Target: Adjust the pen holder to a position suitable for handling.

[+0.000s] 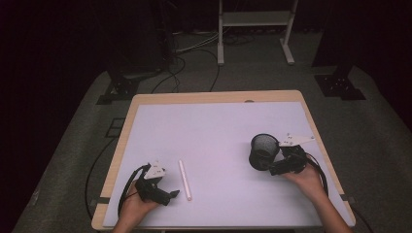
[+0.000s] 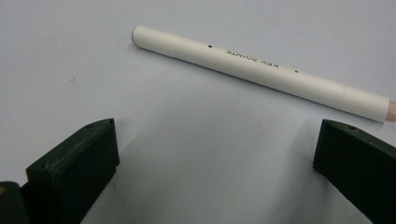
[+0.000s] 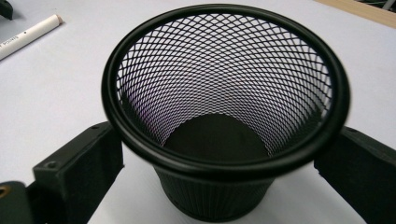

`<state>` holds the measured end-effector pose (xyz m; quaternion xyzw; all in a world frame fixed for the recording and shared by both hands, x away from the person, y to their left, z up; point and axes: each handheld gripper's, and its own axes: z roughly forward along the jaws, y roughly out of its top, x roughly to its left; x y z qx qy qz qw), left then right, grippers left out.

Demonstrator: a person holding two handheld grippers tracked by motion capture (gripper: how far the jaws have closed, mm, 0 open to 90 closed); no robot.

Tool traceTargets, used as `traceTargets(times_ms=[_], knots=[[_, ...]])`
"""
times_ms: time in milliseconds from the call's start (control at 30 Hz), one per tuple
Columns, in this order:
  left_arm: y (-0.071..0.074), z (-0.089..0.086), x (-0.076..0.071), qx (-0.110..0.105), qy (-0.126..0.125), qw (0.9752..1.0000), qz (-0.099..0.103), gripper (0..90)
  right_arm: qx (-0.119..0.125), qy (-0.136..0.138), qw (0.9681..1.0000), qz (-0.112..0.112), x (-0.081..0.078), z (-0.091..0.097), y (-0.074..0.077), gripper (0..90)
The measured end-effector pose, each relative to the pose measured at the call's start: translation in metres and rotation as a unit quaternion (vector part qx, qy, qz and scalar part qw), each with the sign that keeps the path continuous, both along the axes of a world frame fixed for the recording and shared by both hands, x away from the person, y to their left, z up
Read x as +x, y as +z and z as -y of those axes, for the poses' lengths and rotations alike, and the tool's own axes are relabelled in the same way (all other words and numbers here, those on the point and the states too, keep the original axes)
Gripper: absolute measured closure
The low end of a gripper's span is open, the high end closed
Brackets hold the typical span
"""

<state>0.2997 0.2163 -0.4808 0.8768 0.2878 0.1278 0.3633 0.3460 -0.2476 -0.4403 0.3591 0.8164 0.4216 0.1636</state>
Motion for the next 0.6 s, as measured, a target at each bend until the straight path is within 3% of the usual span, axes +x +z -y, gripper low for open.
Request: traceTargets(times_ms=[300,600], knots=[[0.0000,0.0000,0.0000,0.000,0.000,1.0000,0.000,0.0,0.021,0.009,0.9996,0.017,0.0065,-0.0035,-0.0063,0.7],[0.0000,0.0000,0.0000,0.000,0.000,1.0000,0.000,0.0,0.032,0.015,0.9993,0.016,0.0100,-0.0065,-0.0091,0.7]])
